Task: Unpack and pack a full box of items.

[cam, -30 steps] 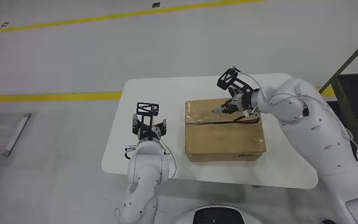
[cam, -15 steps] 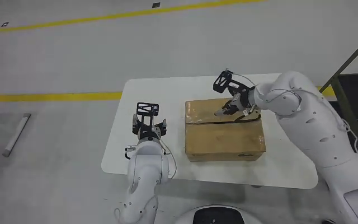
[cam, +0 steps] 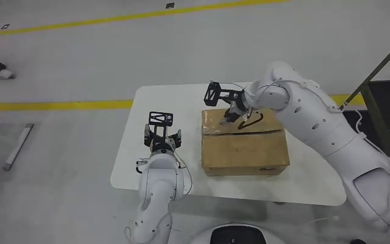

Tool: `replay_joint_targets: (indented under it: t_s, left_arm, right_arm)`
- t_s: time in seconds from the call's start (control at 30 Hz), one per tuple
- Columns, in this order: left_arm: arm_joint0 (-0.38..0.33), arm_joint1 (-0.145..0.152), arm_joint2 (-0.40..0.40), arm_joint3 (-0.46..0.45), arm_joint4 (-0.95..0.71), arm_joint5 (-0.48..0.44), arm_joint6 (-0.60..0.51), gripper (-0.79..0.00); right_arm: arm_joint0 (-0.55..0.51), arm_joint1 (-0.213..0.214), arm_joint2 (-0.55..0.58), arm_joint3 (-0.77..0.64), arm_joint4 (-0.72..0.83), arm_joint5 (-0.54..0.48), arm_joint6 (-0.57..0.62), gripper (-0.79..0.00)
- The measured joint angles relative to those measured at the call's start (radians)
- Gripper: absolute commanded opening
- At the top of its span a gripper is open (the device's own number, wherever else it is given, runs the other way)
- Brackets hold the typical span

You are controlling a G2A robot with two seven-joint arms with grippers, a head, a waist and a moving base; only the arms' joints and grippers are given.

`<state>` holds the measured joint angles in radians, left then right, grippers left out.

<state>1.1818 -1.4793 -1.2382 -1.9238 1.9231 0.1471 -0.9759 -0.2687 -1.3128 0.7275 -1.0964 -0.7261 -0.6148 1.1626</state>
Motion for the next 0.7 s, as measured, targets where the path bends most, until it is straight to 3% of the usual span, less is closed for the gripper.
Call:
replay_joint_targets:
  t_s: [0.03, 0.37, 0.6, 0.7]
  left_arm:
    - [0.0, 0.0, 0.0, 0.0, 0.0, 0.0, 0.0, 0.0]
    - [0.0, 0.0, 0.0, 0.0, 0.0, 0.0, 0.0, 0.0]
    - [0.0, 0.0, 0.0, 0.0, 0.0, 0.0, 0.0, 0.0]
    - [0.0, 0.0, 0.0, 0.0, 0.0, 0.0, 0.0, 0.0]
  right_arm:
    - [0.009, -0.008, -0.017, 0.016, 0.0, -0.004, -0.005, -0.219]
    - [0.081, -0.078, -0.138, 0.162, 0.024, -0.05, -0.054, -0.154]
    - [0.112, -0.113, -0.187, 0.236, 0.015, -0.07, -0.07, -0.277]
    - [0.117, -0.124, -0.201, 0.265, 0.005, -0.073, -0.088, -0.283]
